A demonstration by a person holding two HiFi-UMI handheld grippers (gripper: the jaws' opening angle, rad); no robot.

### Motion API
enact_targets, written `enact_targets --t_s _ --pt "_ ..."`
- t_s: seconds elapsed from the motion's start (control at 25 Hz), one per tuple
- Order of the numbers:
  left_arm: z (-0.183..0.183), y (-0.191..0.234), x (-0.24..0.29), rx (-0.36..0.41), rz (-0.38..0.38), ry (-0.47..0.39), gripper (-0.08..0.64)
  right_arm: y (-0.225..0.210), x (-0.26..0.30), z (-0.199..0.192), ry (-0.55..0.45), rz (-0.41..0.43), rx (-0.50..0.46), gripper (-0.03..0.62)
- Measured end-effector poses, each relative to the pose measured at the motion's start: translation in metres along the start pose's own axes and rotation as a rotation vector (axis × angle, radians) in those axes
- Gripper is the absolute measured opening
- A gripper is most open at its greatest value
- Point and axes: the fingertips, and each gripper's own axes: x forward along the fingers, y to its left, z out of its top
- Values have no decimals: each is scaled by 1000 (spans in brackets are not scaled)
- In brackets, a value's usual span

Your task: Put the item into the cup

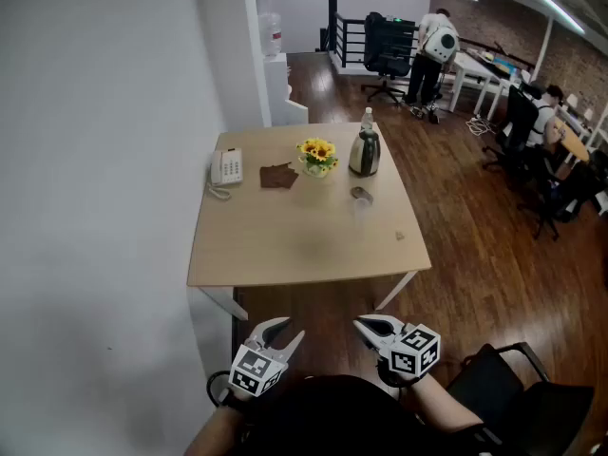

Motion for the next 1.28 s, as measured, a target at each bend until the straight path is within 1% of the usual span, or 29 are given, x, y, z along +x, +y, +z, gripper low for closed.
enact_targets --t_s 0.36,0.72,0.96,1.12,1.28 --pt "-1 13 5 11 -14 8 147 -12 8 8 -14 -33 -6 8" --pt "2 27 29 5 -45 21 161 -43 10 16 -14 -86 9 9" --pt "8 47 70 3 -49 40 169 -84 20 29 -20 -71 2 9" --pt "23 64 101 -7 -26 48 175 -121 32 43 -8 -50 9 9" --pt "36 84 140 -13 -5 57 180 -160 47 65 -7 -18 -14 9"
